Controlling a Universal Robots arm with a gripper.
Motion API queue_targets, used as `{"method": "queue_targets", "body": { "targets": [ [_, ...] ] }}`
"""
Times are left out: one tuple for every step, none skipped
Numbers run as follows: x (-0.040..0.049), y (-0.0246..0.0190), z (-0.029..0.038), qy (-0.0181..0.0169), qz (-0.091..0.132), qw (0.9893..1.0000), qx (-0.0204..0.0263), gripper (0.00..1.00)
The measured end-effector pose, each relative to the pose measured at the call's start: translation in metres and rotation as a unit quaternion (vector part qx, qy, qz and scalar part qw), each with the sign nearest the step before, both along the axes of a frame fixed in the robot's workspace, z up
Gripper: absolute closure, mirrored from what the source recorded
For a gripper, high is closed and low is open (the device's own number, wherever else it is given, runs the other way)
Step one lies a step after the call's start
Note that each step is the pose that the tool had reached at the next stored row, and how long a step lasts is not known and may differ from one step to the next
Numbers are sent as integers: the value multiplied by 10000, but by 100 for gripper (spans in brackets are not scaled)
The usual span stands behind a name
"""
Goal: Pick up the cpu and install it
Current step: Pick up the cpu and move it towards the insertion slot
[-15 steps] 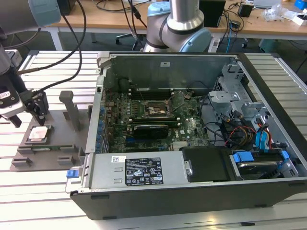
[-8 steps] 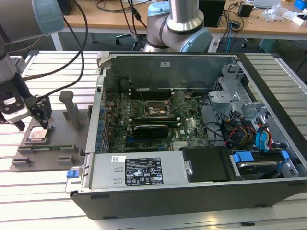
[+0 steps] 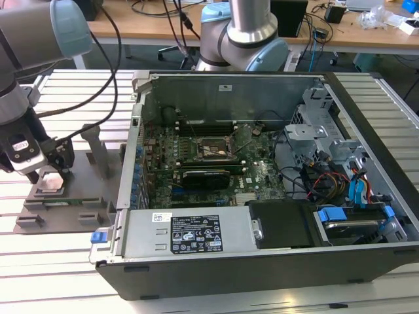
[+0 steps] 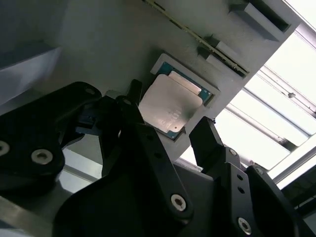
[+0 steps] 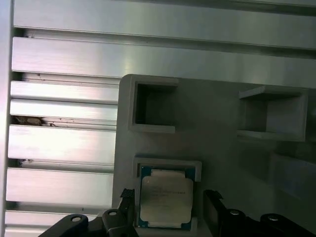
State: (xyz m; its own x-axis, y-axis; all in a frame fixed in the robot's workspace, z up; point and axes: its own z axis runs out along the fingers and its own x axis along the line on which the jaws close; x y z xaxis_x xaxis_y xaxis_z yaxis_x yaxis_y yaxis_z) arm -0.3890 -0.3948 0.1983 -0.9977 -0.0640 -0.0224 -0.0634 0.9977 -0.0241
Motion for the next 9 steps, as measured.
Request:
{"method": "queue_targets", "body": {
  "targets": [
    [0,0,-18,0,0,10000,0,34],
    [0,0,-32,0,1,10000,0,34],
    [1,0,-45,-1,1,10000,0,34],
    [0,0,-52,0,0,10000,0,34],
    [0,0,-64,0,1,10000,0,34],
    [0,0,-75,-1,1,10000,0,34],
    [0,0,-87,0,1,10000,0,34],
    [0,0,-95,0,1,10000,0,34],
    [0,0,-104,0,1,10000,0,34]
  ]
}}
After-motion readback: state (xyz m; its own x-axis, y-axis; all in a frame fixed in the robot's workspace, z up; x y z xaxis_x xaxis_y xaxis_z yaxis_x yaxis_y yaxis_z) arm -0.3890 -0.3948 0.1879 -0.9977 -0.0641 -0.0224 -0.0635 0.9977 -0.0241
